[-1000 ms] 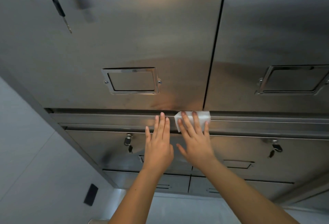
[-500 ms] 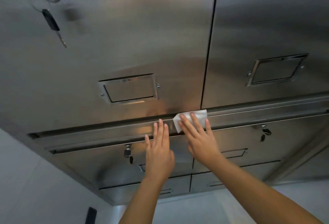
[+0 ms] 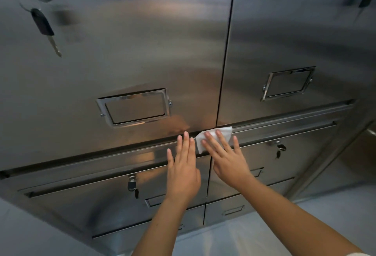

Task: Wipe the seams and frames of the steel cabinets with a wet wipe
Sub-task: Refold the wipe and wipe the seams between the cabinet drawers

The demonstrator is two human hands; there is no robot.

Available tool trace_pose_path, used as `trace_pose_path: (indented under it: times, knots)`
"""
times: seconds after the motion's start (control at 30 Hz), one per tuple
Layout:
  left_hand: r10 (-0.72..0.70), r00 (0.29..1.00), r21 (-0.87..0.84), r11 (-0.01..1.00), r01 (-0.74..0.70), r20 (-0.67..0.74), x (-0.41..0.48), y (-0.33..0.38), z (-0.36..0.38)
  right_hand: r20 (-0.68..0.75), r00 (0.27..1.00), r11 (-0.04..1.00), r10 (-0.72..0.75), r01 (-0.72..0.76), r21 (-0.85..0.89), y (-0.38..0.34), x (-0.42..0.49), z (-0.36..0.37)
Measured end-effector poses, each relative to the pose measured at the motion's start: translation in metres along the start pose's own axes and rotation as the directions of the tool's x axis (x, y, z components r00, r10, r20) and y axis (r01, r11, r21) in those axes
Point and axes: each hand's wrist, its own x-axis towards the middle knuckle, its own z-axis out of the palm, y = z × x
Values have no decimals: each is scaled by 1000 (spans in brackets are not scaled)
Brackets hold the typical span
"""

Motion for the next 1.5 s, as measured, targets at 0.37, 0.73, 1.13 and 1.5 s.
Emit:
trace_pose_path:
  times: [0.37,0.73,1.13,1.5]
  knots:
    - [85,993,90,993,-78,-86,21,38,28,22,998,996,65,-66,52,55,-15,6]
    - [50,998,166,985,-45,-26,35,83,51,16,1000,992,-15,13,127,80,-19,18]
    - [-87,996,85,993,84,30,42,103,52,-11,1000,997,-15,16,69,147,-42,32]
    - [-47,999,185,982,43,16,47,122,66,8,1000,982,0,-1,191,116,-33,26]
